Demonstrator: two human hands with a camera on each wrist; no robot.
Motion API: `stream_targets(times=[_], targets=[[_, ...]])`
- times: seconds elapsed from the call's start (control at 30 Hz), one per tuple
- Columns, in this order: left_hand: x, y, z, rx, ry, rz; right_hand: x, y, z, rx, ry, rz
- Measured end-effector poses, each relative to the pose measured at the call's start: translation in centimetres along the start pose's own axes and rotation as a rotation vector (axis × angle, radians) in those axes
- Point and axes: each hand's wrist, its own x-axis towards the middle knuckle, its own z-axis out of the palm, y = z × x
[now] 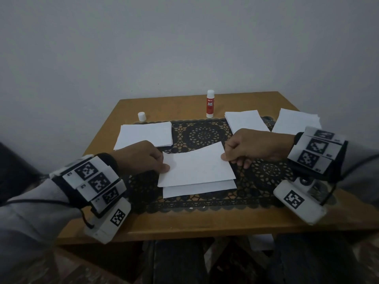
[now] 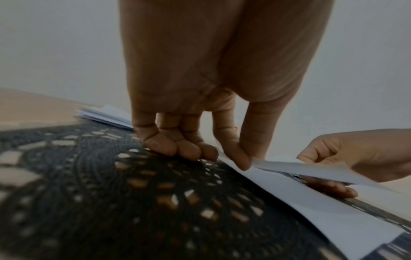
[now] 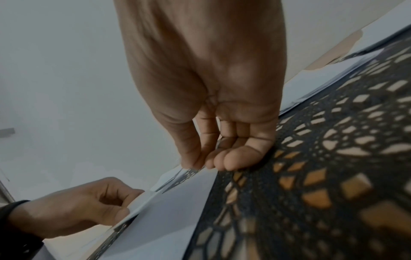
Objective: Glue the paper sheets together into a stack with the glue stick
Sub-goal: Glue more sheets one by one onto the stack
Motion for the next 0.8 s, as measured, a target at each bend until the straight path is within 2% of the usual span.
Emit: stream_targets(times=[0.3,0.8], targets=[[-0.2,0.0,0.5,0.007,-0.004,0.006,0.3,1.1,0.3,-0.047,0.056,-0.084],[-0.2,0.0,0.6,0.019,-0.001,0.004,0.3,1.2,0.8,-0.13,0.106,-0.131]])
